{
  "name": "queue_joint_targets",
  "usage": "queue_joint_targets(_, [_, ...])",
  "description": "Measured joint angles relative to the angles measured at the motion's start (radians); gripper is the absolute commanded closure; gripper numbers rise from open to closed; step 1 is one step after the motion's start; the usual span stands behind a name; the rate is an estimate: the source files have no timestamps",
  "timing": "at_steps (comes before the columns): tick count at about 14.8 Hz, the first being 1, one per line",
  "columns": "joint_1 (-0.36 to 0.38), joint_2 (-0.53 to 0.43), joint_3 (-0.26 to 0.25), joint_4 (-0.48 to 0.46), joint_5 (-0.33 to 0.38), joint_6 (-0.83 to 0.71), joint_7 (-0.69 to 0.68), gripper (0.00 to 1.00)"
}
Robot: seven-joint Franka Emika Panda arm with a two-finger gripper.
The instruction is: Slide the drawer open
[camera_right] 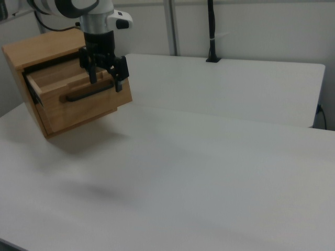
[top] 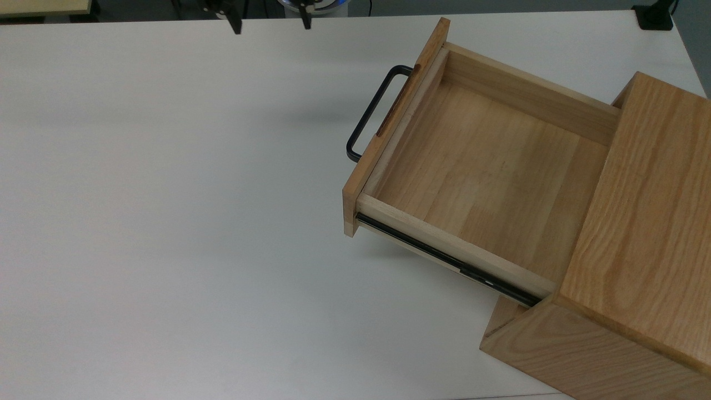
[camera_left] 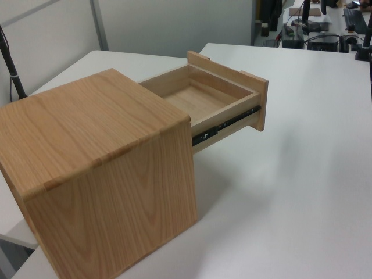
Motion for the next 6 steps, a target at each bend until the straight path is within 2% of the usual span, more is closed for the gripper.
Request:
queue_joint_targets(4, [0.000, 0.000, 0.002, -0.015, -0.144, 0.000, -0.034, 0.00])
queue_joint_targets(6, [0.000, 0.003, 0.002, -0.026, -0.176, 0.000, -0.050, 0.00])
